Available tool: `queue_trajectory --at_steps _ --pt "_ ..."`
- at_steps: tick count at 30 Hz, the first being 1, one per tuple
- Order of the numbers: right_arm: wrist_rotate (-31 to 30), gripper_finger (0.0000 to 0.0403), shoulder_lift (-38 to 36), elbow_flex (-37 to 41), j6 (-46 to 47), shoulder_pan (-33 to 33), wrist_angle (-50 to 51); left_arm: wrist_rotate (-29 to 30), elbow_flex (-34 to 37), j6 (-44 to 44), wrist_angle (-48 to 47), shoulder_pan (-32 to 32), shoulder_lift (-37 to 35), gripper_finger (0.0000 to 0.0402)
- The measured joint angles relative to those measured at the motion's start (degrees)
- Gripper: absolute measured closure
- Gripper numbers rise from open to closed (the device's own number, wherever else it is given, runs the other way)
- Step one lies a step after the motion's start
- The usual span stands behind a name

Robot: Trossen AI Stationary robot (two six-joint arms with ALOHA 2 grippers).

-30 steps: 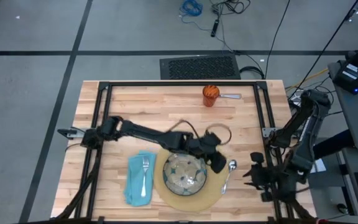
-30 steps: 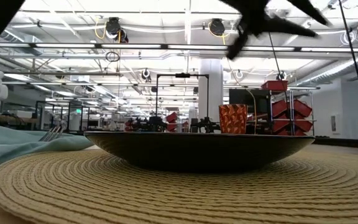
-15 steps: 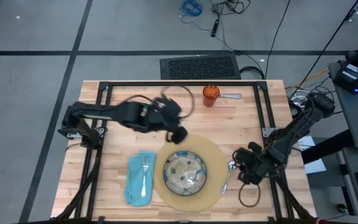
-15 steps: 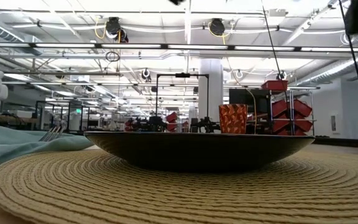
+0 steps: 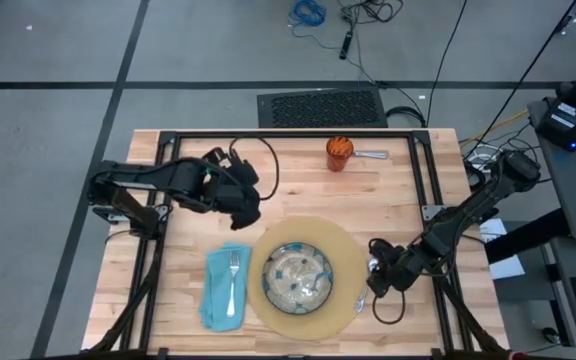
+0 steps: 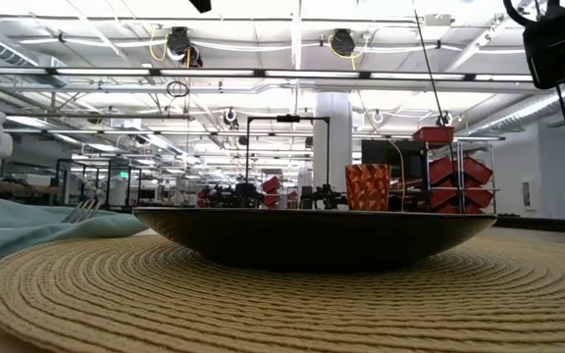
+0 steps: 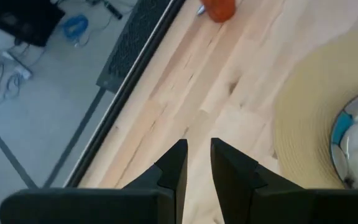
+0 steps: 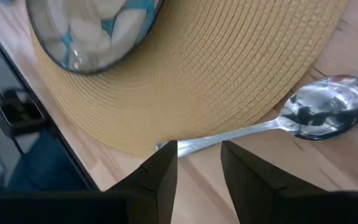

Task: Set table place
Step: Move the silver spoon to the right side of the brown mat

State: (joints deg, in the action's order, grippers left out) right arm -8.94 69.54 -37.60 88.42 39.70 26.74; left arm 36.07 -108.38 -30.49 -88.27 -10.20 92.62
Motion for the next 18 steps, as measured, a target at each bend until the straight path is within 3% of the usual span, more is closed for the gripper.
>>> queue_trajectory --at_steps 10,18 --pt "-4.5 0.0287 4.2 0.0 14.0 0.8 5.4 2.8 0.0 8.9 -1.7 -0.7 -1.9 0.0346" --pt "-4.9 0.0287 12.3 0.0 29.9 4.6 0.7 4.1 0.0 13.1 -1.7 -0.7 -11.6 0.0346"
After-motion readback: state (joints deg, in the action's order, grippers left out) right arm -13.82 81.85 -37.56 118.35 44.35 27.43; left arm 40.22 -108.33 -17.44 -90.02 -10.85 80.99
